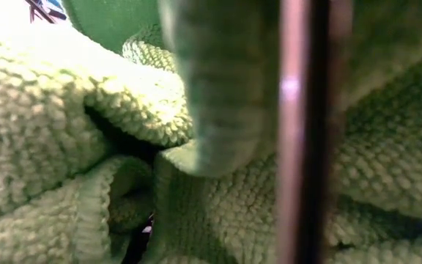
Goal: Sort microfiber towel by color & place in baskets
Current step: Put the white microfiber cloth into the left wire basket
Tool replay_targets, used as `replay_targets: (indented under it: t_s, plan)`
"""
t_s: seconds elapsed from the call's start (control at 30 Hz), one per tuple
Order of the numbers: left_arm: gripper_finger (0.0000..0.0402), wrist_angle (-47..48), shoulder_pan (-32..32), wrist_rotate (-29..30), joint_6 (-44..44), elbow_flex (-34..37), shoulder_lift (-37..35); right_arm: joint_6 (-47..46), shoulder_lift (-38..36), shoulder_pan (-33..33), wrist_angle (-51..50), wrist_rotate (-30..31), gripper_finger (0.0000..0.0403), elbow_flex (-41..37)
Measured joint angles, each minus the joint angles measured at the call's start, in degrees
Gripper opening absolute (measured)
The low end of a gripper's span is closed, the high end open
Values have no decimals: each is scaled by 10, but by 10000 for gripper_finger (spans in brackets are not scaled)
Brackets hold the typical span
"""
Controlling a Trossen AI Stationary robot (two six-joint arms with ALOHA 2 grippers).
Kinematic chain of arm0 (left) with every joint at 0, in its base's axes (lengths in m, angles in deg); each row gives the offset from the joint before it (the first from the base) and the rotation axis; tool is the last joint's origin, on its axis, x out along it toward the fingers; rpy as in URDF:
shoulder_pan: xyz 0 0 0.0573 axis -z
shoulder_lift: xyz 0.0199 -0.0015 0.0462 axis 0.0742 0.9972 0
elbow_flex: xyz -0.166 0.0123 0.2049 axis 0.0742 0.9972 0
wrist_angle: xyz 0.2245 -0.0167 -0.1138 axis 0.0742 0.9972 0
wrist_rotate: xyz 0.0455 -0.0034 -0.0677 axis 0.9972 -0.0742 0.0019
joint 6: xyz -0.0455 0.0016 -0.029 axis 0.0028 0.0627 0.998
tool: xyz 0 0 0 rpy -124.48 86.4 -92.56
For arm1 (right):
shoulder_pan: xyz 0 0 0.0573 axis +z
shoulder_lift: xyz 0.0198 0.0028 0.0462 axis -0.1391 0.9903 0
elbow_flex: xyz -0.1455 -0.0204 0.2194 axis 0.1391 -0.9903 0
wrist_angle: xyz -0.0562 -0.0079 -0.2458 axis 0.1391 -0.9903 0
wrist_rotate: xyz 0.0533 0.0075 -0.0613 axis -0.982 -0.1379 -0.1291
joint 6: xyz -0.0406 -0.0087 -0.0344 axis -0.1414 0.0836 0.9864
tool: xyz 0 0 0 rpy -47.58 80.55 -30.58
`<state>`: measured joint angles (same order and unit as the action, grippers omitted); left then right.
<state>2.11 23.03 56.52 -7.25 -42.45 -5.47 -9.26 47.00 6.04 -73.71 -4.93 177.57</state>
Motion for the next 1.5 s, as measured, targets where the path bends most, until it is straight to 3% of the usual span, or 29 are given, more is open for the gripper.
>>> replay_targets:
  t_s: [0.3, 0.7, 0.83, 1.13, 1.27, 1.5]
  plan:
    - [113, 0, 0, 0, 0, 0, 0, -20, 0, 4, 122, -88, 9, -10]
    - [113, -2, 0, -6, 0, 0, 0, -20, 1, 7, 197, -90, 9, -61]
    - [113, -50, 0, -88, -26, 0, 0, -17, 1, 6, 201, -86, 9, -67]
    - [113, -327, 1, -350, -208, 0, 12, 0, 1, -7, 204, -82, 9, -64]
    - [113, -359, 1, -379, -236, 0, 15, 0, 1, -13, 198, -77, 9, -60]
    - [113, -376, 1, -394, -227, 0, 38, 25, 1, -20, 197, -11, 9, -59]
